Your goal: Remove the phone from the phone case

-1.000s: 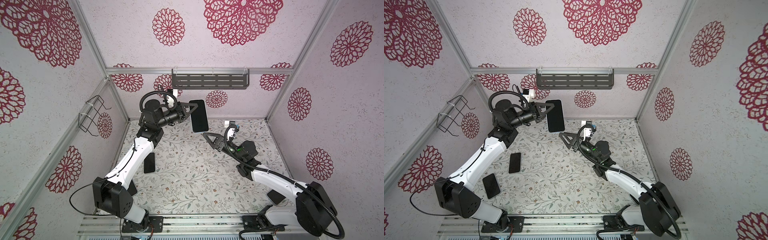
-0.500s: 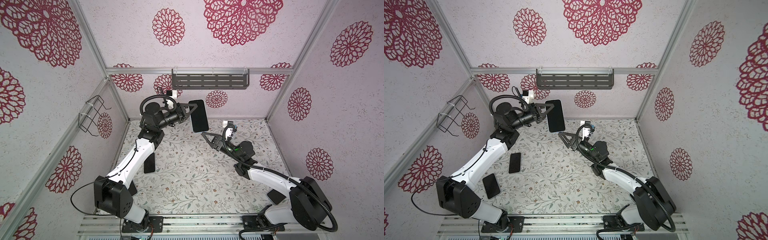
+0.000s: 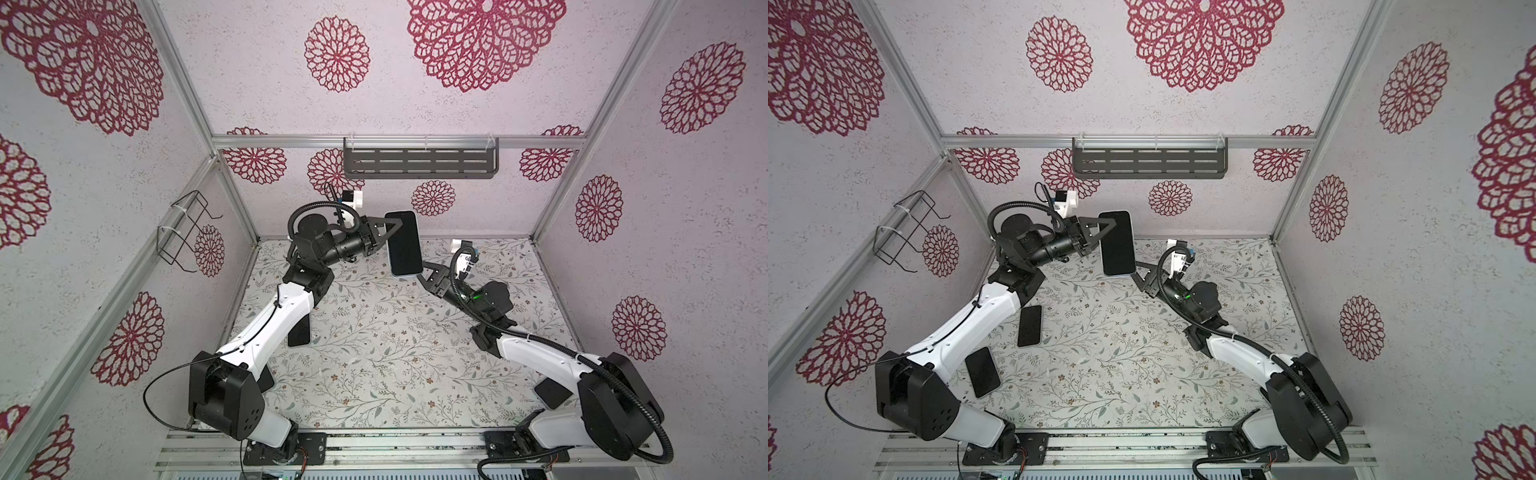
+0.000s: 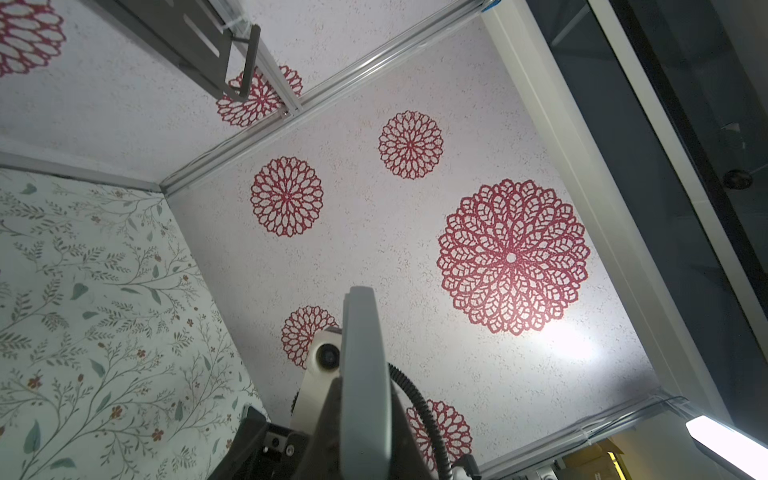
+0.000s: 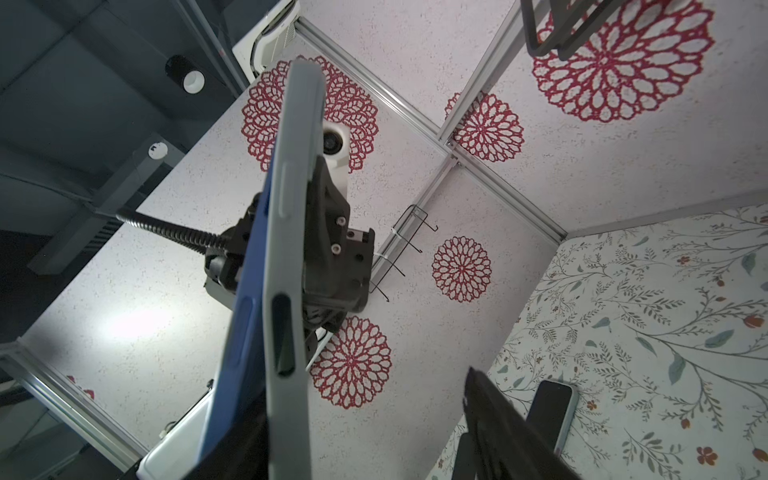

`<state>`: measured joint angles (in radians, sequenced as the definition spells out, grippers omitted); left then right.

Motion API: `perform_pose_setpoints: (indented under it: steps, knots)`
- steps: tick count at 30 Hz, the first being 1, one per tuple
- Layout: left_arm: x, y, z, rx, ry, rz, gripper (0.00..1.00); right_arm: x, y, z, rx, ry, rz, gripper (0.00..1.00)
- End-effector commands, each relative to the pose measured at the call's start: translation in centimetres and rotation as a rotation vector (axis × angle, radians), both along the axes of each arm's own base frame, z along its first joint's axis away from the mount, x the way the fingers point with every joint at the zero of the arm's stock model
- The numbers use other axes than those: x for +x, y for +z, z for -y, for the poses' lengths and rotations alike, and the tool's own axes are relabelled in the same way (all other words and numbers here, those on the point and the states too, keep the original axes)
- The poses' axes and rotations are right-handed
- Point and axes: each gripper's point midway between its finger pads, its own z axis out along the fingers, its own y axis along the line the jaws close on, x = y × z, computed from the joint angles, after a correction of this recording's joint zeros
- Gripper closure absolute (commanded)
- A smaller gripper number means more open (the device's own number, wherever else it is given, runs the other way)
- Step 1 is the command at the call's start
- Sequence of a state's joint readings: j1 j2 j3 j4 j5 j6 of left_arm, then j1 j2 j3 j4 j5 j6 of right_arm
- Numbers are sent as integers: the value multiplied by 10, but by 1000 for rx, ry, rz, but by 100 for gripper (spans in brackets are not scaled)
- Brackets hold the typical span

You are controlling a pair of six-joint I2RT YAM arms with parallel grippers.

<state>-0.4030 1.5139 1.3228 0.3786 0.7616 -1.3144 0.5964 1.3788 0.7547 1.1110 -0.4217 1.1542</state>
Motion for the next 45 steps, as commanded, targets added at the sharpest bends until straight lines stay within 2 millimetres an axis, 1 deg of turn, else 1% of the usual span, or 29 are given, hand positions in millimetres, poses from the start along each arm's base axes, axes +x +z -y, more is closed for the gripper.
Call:
perform_pose_setpoints:
  steps: [1, 4, 7, 10, 11, 15, 18, 21, 23, 25, 27, 30, 32, 33, 34, 36, 37, 42, 45]
  knots:
    - [-19, 9, 3, -15, -42, 38, 100, -6, 13, 12, 57, -22, 26, 43]
    - [-15, -7, 3, -1, -27, 6, 100, -13, -1, 14, 60, 0, -13, 52]
    - [-8, -34, 3, 28, -1, -37, 100, -24, -21, 19, 57, 7, -61, 62]
    - [-6, -73, 9, 69, 14, -87, 100, -34, -46, 28, 23, -24, -118, 72]
    - [-7, -88, 14, 81, 12, -110, 100, -38, -58, 31, -2, -40, -150, 76]
    - [-18, -141, 38, 106, -10, -181, 100, -62, -88, 26, -65, -15, -213, 83]
    - [-26, -178, 50, 101, -16, -229, 100, -74, -117, 32, -109, -32, -280, 89]
    - [-32, -209, 58, 83, -22, -271, 100, -80, -140, 45, -137, -83, -326, 95]
    - [-34, -224, 63, 63, -22, -286, 100, -82, -145, 49, -144, -98, -332, 98]
    - [-37, -235, 67, 40, -25, -299, 100, -84, -149, 50, -168, -101, -333, 99]
    - [-40, -239, 73, 15, -37, -299, 100, -84, -156, 50, -194, -102, -346, 100]
    - [-44, -248, 82, 49, -36, -301, 99, -84, -164, 50, -213, -105, -359, 100]
    - [-46, -256, 83, 96, -23, -304, 88, -84, -169, 49, -227, -105, -365, 100]
    - [-47, -259, 81, 115, -13, -307, 85, -83, -171, 49, -235, -107, -368, 100]
    - [-46, -263, 79, 137, 2, -313, 80, -83, -176, 49, -248, -111, -375, 100]
    - [-48, -274, 76, 192, 20, -329, 66, -83, -183, 51, -272, -121, -385, 100]
    - [-48, -280, 75, 219, 27, -334, 62, -83, -186, 52, -281, -126, -390, 100]
    - [-50, -301, 74, 263, 37, -366, 52, -83, -198, 53, -325, -135, -401, 100]
    - [-51, -305, 71, 292, 55, -366, 46, -84, -206, 54, -347, -141, -412, 100]
